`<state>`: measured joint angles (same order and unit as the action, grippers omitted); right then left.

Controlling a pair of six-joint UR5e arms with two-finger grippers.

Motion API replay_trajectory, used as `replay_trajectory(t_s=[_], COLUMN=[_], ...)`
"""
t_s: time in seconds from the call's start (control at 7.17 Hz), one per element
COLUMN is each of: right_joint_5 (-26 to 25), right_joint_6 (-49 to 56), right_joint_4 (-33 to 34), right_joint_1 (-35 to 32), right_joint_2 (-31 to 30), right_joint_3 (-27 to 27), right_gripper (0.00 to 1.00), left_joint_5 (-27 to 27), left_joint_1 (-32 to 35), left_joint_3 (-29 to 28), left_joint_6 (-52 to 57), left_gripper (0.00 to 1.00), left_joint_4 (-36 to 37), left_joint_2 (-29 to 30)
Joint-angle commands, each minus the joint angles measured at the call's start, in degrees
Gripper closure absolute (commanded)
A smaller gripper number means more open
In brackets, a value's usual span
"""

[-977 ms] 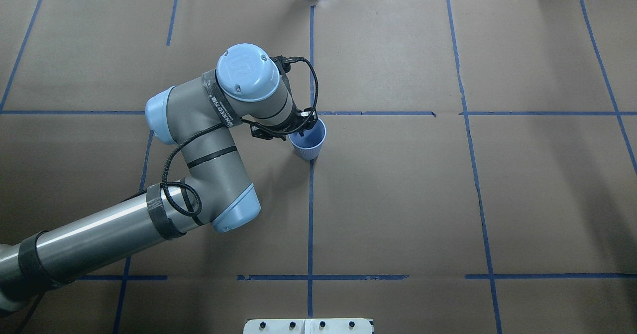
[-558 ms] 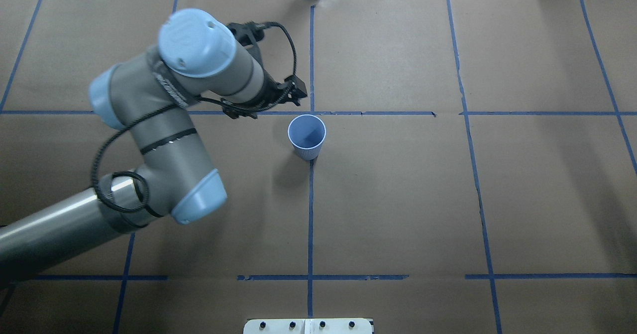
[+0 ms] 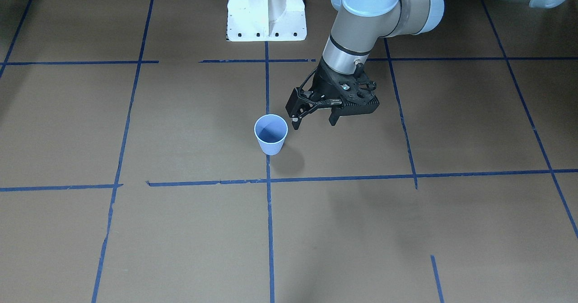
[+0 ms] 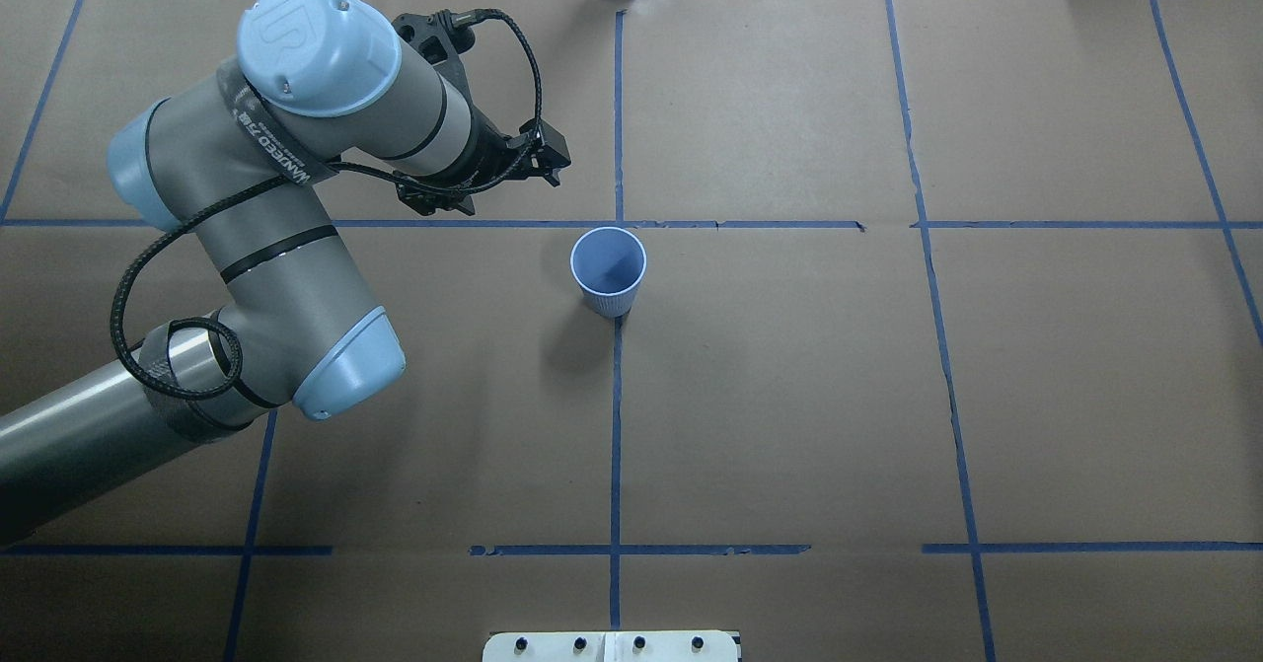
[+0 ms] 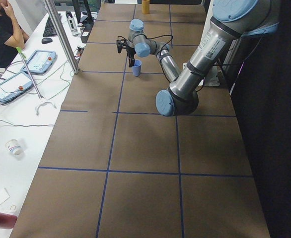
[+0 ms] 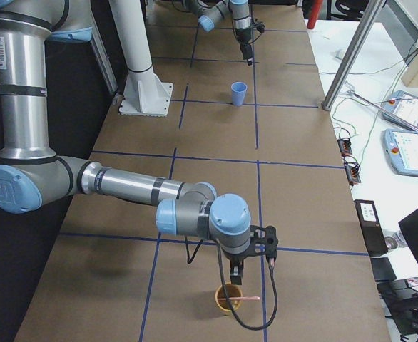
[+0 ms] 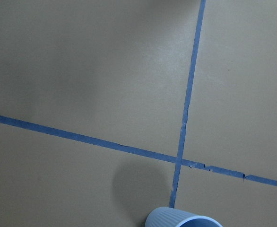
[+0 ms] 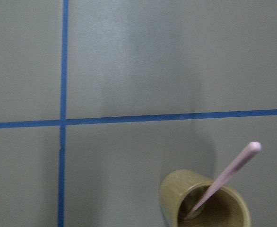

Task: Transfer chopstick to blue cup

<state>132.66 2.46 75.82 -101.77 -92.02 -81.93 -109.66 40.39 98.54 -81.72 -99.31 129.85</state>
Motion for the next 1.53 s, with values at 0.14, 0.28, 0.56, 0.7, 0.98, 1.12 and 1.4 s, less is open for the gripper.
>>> replay_trajectory(t_s=[0.14, 0.28, 0.56, 0.7, 0.98, 1.12, 1.4], right_joint_5=[-0.48, -0.48, -1.88, -2.06, -1.88, -1.8, -1.8], right_joint_6=[-4.38, -4.39, -5.44, -5.44, -8.75, -9.65, -9.75], right_joint_4=[-9.03, -10.33, -10.96, -10.79, -10.61, -10.61, -10.7], right_joint_1=[-1.33, -1.32, -1.24, -1.15, -1.06, -0.71, -0.1], right_joint_2=[0.52, 0.52, 2.79, 4.2, 6.84, 7.02, 7.38], right_joint_3=[8.79, 9.32, 12.03, 13.62, 16.36, 17.4, 17.77], right_gripper=[0.04, 0.06, 0.09, 0.09, 0.12, 0.15, 0.24], left_joint_5=[-0.03, -0.03, -0.03, -0.03, -0.03, -0.03, 0.06], left_joint_1=[-0.05, 0.04, 0.04, 0.04, -0.05, -0.14, -0.14], left_joint_3=[-0.02, -0.02, -0.28, -0.28, -0.37, -0.37, -0.46], left_joint_6=[-0.19, -0.19, -0.19, -0.19, -0.28, -0.36, -0.36], left_gripper=[0.0, 0.0, 0.0, 0.0, 0.0, 0.0, 0.0], left_joint_4=[-0.09, -0.09, -0.44, -0.53, -0.53, -0.53, -0.62], left_joint_2=[-0.03, -0.03, -0.12, -0.12, -0.12, -0.12, -0.38])
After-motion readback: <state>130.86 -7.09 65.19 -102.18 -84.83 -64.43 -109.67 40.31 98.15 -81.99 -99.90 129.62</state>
